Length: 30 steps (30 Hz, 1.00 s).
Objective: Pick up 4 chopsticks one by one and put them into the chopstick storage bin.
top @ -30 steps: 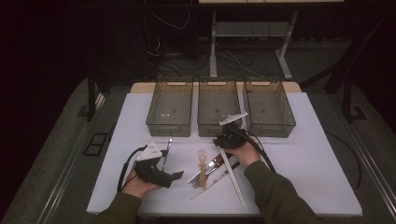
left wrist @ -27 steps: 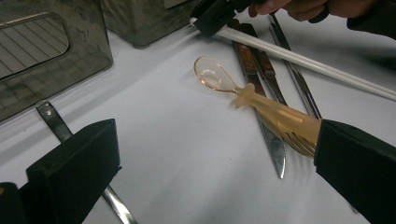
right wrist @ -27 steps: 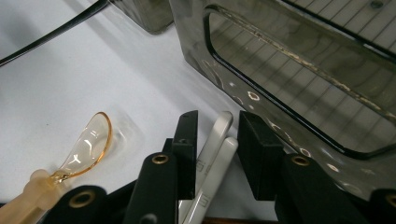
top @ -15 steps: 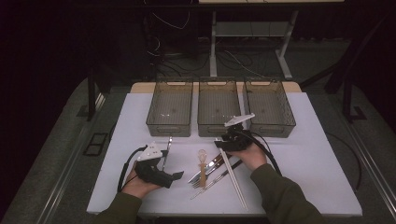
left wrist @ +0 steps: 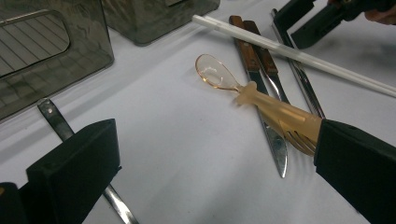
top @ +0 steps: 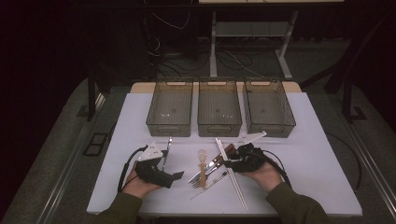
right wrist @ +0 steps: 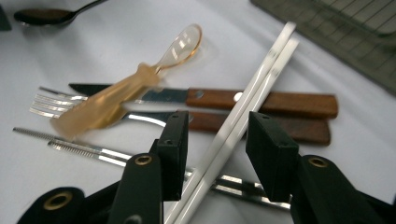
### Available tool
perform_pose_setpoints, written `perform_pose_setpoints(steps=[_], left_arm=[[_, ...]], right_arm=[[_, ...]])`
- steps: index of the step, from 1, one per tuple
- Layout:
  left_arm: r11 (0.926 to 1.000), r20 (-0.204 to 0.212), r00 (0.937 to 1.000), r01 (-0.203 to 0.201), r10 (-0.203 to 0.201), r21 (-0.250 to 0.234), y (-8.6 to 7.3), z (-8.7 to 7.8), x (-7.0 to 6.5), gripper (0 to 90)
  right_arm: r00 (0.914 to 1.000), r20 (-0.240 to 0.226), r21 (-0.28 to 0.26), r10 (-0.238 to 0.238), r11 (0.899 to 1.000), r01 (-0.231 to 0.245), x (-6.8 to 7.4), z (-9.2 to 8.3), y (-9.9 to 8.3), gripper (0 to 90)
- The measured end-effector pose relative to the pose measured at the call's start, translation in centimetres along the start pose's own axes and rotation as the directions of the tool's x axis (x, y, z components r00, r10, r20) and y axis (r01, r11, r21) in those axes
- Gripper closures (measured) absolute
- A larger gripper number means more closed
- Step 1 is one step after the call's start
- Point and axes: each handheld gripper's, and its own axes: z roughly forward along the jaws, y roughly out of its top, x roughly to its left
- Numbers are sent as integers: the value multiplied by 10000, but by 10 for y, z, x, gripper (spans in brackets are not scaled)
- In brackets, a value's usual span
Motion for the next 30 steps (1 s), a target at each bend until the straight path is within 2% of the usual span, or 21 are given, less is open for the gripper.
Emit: perform_pose_setpoints(steps=[6,16,23,30], left_arm=[[9999,-33,10000,80,-80,-91,-1,-1,1,0],[9999,-42,9999,104,-105,-91,0,-1,1,0],[9999,-33,9999,101,-101,-85,-1,-2,1,0],[9999,-26,9999,102,-102,-98,-1,-2,1,0]], right_arm=[[9995,285,290,168,9994,-177,3,7,-5,602],[9986,537,602,-24,9982,-9,4,12,-6,642],[9981,585,649,-209,9977,171,2,11,-6,706],[9957,680,715,-626,9958,577,-2,9,-6,745]])
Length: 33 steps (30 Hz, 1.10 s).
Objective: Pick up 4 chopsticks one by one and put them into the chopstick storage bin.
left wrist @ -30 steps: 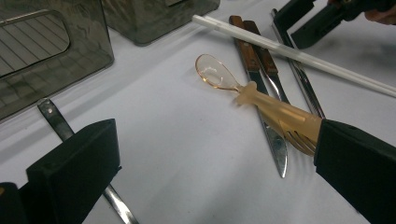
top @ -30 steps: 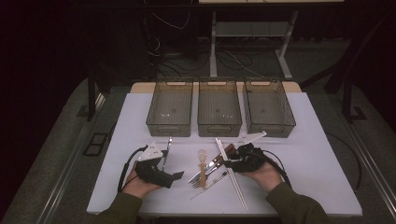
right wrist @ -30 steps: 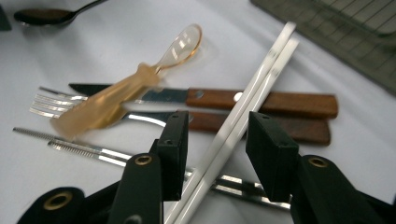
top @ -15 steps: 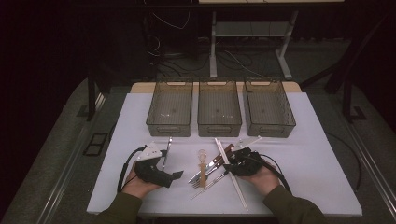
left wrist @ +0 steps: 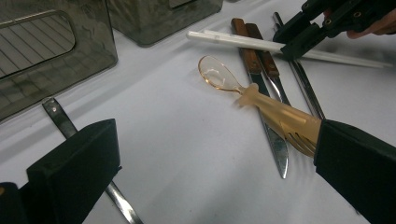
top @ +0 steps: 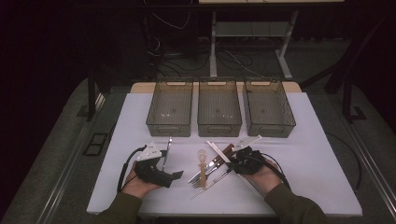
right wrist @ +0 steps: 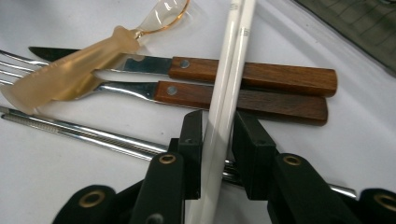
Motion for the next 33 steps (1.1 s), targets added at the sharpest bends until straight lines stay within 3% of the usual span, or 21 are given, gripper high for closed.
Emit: perform_pose_setpoints(steps=[11,14,18,26,33], left_arm=[[10000,18,10000,5,-5,-27,0,0,0,0],[10000,27,10000,11,-10,-40,0,0,0,0],[10000,52,10000,16,-15,-56,0,0,0,0],[10000,67,10000,19,-18,-71,0,-1,0,0],[10000,45,10000,-27,27,-65,1,-1,-1,0]], right_arm=[[9997,-121,-47,-233,9997,233,-7,-1,-2,764],[9995,-320,-226,-49,9997,42,-9,-3,-2,709],[9984,-552,-634,103,9979,-138,-14,-10,-1,709],[9972,-739,-574,-57,9983,14,-22,-27,-10,794],[9968,-784,-347,-167,9993,140,-25,-27,-17,806]])
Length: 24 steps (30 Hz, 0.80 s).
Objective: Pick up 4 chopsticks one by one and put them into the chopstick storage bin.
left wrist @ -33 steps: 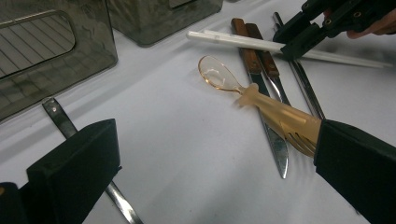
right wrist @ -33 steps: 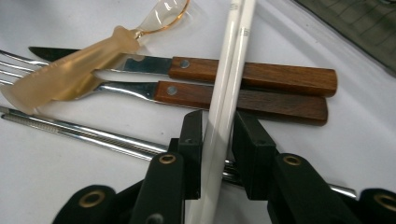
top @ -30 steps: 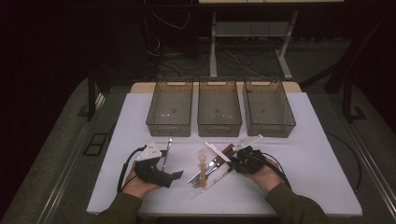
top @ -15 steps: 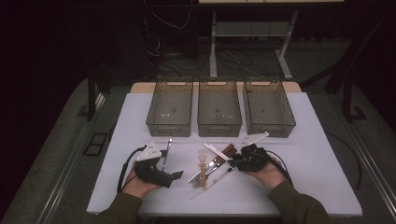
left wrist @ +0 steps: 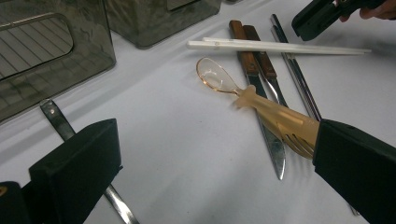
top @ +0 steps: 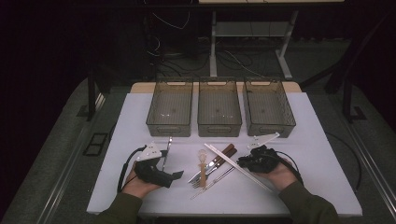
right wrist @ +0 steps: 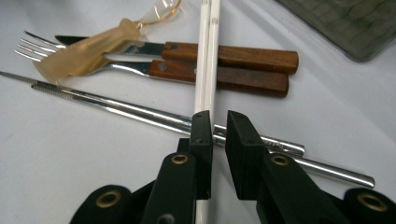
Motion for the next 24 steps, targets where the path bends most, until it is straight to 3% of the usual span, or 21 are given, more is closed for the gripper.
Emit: perform_pose_setpoints(steps=[11,24], left_arm=[[10000,-8,10000,4,-4,-15,0,0,0,0],[10000,-20,10000,8,-8,-22,0,0,0,0]], right_arm=[[9998,-130,325,-131,9994,135,1,-1,-9,819],[9991,205,771,-360,9964,343,2,5,-11,815]])
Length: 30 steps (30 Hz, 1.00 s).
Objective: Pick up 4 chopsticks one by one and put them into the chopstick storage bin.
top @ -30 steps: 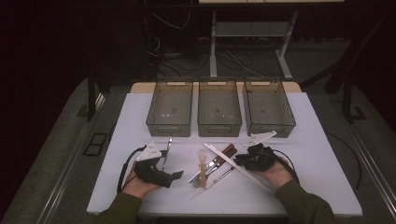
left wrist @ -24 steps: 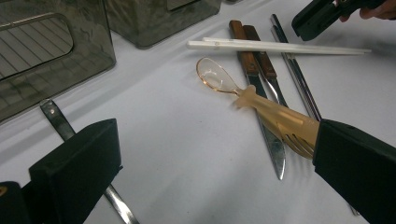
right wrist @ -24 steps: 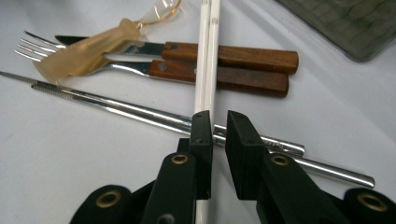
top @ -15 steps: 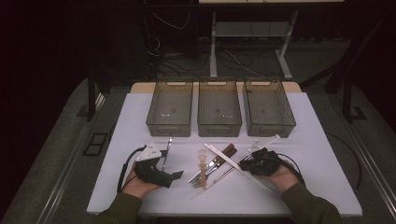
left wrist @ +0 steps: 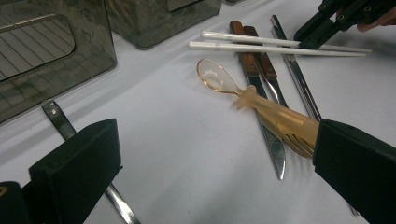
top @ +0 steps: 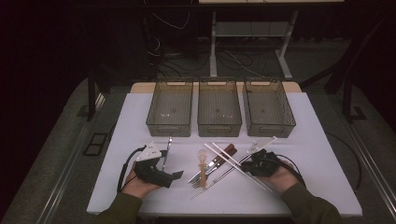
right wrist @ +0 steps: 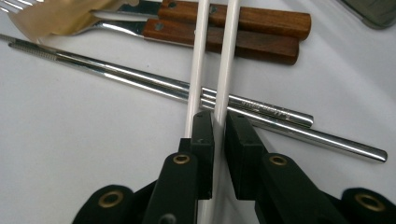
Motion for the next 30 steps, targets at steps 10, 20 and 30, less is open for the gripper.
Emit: perform_pose_setpoints(steps=[10,20,30], left_arm=[[10000,65,10000,-22,22,47,-1,1,-1,0],[9994,82,9995,-298,296,202,-1,6,0,0],[9981,120,9988,-477,473,384,-3,7,-2,0]], right_arm=[[9995,310,49,-49,10000,47,3,1,0,836],[9993,362,82,49,10000,-52,3,1,1,841],[9995,266,98,163,9998,-166,2,1,1,844]])
